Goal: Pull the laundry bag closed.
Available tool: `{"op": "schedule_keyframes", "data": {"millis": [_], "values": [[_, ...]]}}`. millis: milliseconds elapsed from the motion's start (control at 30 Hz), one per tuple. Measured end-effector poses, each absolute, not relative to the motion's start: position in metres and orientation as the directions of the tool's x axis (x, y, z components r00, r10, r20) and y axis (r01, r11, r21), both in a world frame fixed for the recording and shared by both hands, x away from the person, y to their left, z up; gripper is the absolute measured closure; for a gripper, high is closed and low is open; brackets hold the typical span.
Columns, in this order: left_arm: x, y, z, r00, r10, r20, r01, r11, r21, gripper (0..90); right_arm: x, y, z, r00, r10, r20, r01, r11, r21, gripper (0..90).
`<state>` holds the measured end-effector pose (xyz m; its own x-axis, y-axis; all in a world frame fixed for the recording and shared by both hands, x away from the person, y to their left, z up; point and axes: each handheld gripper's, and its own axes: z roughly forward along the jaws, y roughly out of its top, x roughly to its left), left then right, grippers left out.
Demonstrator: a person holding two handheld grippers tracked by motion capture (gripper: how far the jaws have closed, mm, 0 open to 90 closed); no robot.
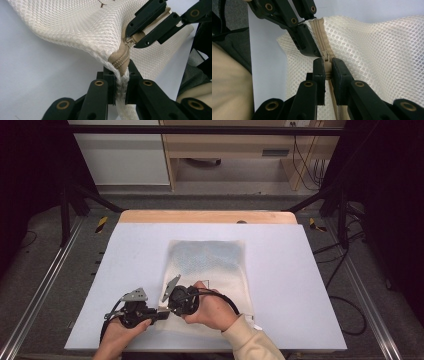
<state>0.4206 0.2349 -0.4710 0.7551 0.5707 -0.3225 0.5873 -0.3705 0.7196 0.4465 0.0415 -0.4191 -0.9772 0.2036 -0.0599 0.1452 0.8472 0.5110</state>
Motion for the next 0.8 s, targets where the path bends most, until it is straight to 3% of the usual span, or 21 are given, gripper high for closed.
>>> {"op": "schedule_keyframes", "data": {"millis": [800], "values": [[0.418,0.231,-0.47,0.768,0.554,-0.321,0.577,-0.381,0.723,82.4,0.445,0.027,-0.419,-0.976,0.21,-0.057,0.154,0.851,0.502,81.8]]}}
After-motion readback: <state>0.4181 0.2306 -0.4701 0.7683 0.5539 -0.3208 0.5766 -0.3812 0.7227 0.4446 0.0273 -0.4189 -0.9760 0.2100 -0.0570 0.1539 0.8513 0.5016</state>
